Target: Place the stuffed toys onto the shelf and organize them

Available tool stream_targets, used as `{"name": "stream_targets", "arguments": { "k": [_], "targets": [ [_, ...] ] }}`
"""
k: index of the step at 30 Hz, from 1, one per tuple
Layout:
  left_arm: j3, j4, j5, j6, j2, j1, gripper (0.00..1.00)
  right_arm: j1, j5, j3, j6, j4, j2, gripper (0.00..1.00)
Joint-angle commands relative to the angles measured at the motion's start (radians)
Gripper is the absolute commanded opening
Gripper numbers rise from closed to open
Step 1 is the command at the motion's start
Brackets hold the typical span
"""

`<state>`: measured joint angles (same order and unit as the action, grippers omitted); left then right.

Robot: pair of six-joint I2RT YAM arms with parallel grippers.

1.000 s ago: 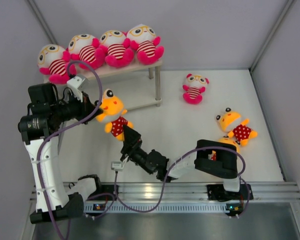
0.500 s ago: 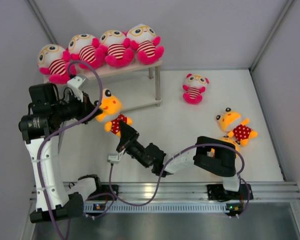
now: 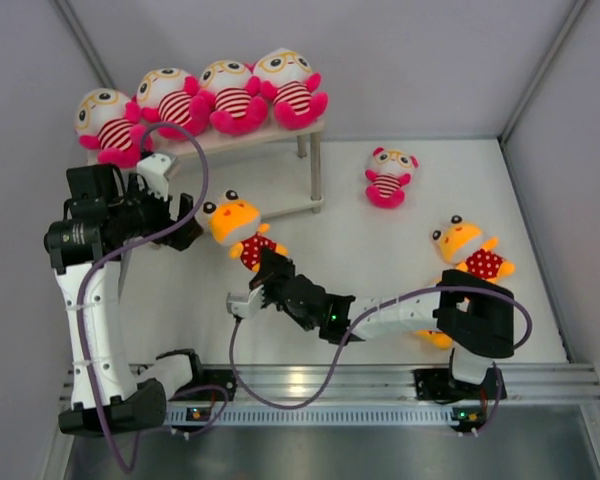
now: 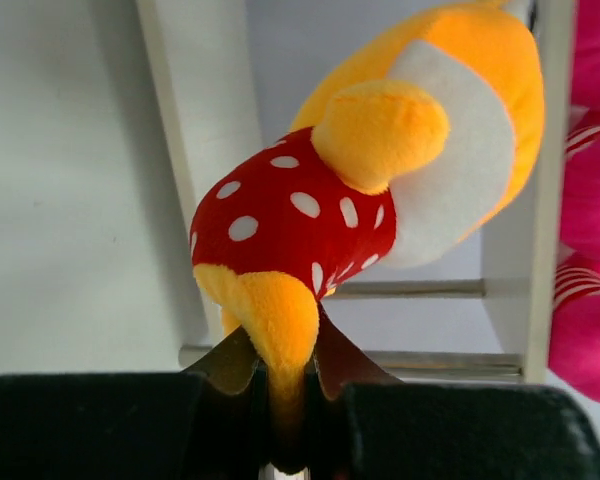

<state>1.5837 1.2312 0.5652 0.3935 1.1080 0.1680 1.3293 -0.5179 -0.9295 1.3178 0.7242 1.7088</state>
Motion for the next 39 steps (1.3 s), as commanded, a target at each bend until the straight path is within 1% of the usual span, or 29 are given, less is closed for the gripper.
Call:
{"name": "stream_targets", "arguments": {
  "k": [1,3,5,6,7,9,10,12,14,16,17,19,23,25,26,27,29,30,31,33,35,36,38,39],
  "targets": [
    [0.012,-0.016,-0.077,0.054,-0.049,-0.004,0.89,-0.071,-0.085,-0.132,-0.111,-0.232,0.067,0.00],
    [0.012,-0.015,-0.108,0.061,-0.059,-0.004,0.89,-0.117,-0.139,-0.195,-0.072,-0.247,0.124,0.00],
    [0.010,-0.013,-0.154,0.064,-0.068,-0.002,0.89,-0.146,-0.156,-0.303,-0.052,-0.269,0.204,0.00],
    [0.009,-0.015,-0.165,0.064,-0.069,-0.002,0.89,-0.175,-0.153,-0.346,-0.054,-0.314,0.228,0.00],
    [0.003,-0.013,-0.174,0.062,-0.076,-0.002,0.90,-0.189,-0.152,-0.438,-0.057,-0.344,0.279,0.00],
    [-0.005,-0.015,-0.174,0.062,-0.082,-0.002,0.89,-0.231,-0.140,-0.532,-0.068,-0.417,0.328,0.00],
    [-0.011,-0.015,-0.172,0.062,-0.091,-0.002,0.90,-0.243,-0.128,-0.604,-0.063,-0.480,0.372,0.00],
    [-0.016,-0.015,-0.163,0.062,-0.093,-0.002,0.90,-0.280,-0.082,-0.658,-0.046,-0.531,0.431,0.00],
    [-0.024,-0.013,-0.154,0.064,-0.097,-0.002,0.90,-0.304,-0.056,-0.764,-0.060,-0.645,0.474,0.01],
    [-0.030,-0.013,-0.148,0.068,-0.099,-0.002,0.90,-0.341,-0.039,-0.854,-0.087,-0.715,0.532,0.02],
    [-0.030,-0.015,-0.149,0.068,-0.097,-0.002,0.90,-0.352,-0.033,-0.871,-0.088,-0.758,0.546,0.03],
    [-0.033,-0.013,-0.151,0.071,-0.099,-0.002,0.90,-0.372,-0.033,-0.888,-0.075,-0.758,0.574,0.04],
    [-0.040,-0.013,-0.148,0.074,-0.100,-0.002,0.90,-0.386,-0.031,-0.937,-0.088,-0.815,0.612,0.07],
    [-0.045,-0.015,-0.148,0.076,-0.103,-0.002,0.90,-0.387,-0.031,-0.947,-0.100,-0.816,0.620,0.11],
    [-0.045,-0.013,-0.148,0.074,-0.102,-0.002,0.90,-0.389,-0.033,-0.947,-0.103,-0.815,0.620,0.15],
    [-0.045,-0.015,-0.148,0.074,-0.103,-0.002,0.90,-0.386,-0.036,-0.945,-0.107,-0.810,0.618,0.26],
    [-0.045,-0.013,-0.148,0.074,-0.105,-0.002,0.90,-0.383,-0.050,-0.939,-0.112,-0.798,0.609,0.40],
    [-0.047,-0.013,-0.149,0.077,-0.105,-0.002,0.90,-0.375,-0.053,-0.922,-0.112,-0.778,0.591,0.53],
    [-0.047,-0.013,-0.149,0.077,-0.103,-0.002,0.90,-0.371,-0.051,-0.914,-0.115,-0.772,0.577,0.58],
    [-0.050,-0.013,-0.149,0.080,-0.105,-0.002,0.90,-0.357,-0.053,-0.882,-0.130,-0.749,0.536,0.64],
    [-0.050,-0.013,-0.151,0.081,-0.105,-0.002,0.90,-0.346,-0.057,-0.852,-0.140,-0.733,0.503,0.66],
    [-0.053,-0.013,-0.151,0.084,-0.106,-0.002,0.90,-0.335,-0.063,-0.809,-0.140,-0.699,0.468,0.68],
    [-0.054,-0.013,-0.151,0.084,-0.108,-0.002,0.90,-0.309,-0.082,-0.757,-0.143,-0.655,0.427,0.71],
    [-0.056,-0.015,-0.148,0.088,-0.109,-0.002,0.90,-0.300,-0.090,-0.703,-0.152,-0.640,0.384,0.80]
  ]
}}
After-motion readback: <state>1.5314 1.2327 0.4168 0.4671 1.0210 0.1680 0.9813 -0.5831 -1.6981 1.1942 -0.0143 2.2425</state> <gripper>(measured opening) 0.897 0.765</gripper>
